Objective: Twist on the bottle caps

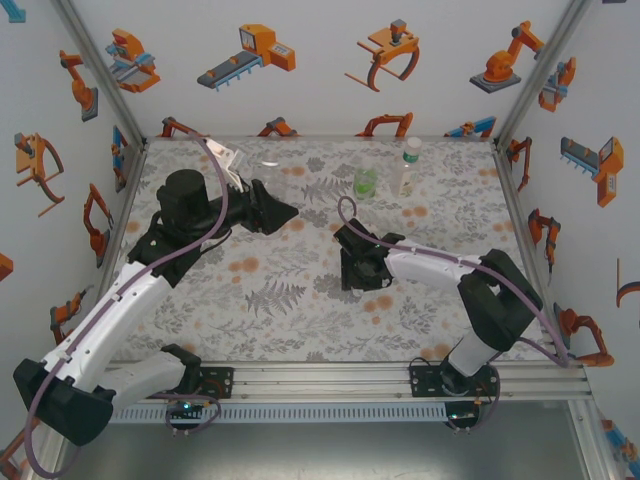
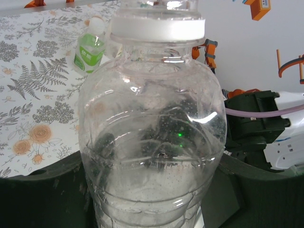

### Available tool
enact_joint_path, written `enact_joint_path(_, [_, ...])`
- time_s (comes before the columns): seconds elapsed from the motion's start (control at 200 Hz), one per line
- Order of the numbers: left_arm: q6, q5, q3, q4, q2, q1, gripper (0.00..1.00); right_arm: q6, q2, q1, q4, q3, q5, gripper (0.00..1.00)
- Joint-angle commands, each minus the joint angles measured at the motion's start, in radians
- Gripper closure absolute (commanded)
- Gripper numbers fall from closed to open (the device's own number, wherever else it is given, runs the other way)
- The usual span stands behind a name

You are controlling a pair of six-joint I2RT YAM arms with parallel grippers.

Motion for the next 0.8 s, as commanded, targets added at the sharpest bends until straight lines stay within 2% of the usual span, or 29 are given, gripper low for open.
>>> enact_joint_path(0.0, [-0.013, 0.003, 0.03, 0.02, 0.004, 0.007, 1.0, 0.002, 0.017, -0.005, 0.003, -0.022, -0.001, 0.52])
enact_joint_path(0.185, [-0.013, 0.003, 0.03, 0.02, 0.007, 0.007, 1.0, 0.022, 0.02, -0.016, 0.031, -0.045, -0.02, 0.6])
enact_joint_path(0.491, [-0.001, -0.005, 0.023, 0.007, -0.003, 0.008, 1.0, 0.061, 0.01, -0.043, 0.139, -0.063, -0.113, 0.8])
enact_joint_path(0.791, [-0.001, -0.014, 0.013, -0.002, -0.02, 0.015, 1.0, 0.195, 0.033, -0.118, 0.483, -0.163, -0.379, 0.79])
